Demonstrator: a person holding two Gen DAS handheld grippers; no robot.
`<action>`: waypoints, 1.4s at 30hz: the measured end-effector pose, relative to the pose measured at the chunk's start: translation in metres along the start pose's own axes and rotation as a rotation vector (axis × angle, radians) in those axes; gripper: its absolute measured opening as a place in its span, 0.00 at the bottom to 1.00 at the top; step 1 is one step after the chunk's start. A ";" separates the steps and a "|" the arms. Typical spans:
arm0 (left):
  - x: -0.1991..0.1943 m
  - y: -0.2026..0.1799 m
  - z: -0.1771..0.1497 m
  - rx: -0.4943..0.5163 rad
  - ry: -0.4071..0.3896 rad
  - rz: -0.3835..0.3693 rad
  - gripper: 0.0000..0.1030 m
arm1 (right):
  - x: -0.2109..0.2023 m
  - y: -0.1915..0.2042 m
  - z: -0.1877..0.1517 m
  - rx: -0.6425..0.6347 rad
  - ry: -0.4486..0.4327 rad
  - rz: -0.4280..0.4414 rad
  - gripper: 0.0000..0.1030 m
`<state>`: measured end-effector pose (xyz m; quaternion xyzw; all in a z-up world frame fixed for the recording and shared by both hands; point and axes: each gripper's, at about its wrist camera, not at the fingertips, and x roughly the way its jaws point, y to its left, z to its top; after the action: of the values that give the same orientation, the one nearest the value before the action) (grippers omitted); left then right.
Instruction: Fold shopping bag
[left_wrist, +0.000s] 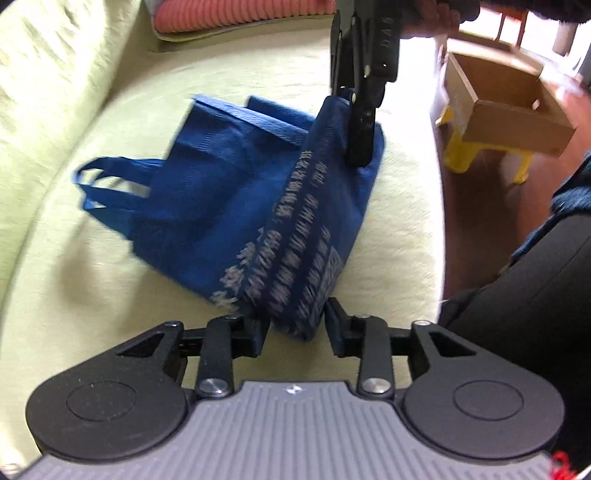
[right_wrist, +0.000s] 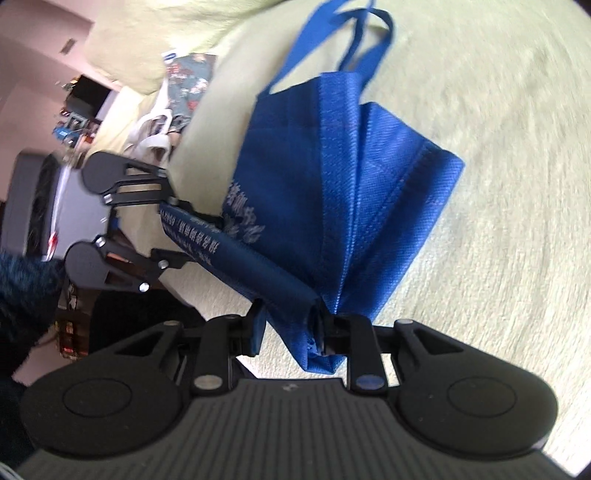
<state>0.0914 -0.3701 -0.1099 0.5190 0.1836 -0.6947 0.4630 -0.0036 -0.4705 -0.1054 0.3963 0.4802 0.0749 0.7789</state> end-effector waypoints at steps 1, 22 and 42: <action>-0.007 0.000 -0.002 0.005 0.000 0.030 0.41 | 0.000 -0.002 0.001 0.020 0.002 -0.002 0.19; 0.003 -0.009 0.029 -0.106 -0.057 0.080 0.20 | 0.003 -0.023 0.015 0.169 0.052 0.000 0.17; 0.006 -0.010 0.031 -0.262 -0.018 0.106 0.15 | -0.014 0.004 -0.027 0.141 -0.290 -0.109 0.25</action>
<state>0.0660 -0.3911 -0.1050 0.4568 0.2408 -0.6440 0.5644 -0.0321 -0.4599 -0.0988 0.4301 0.3877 -0.0591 0.8132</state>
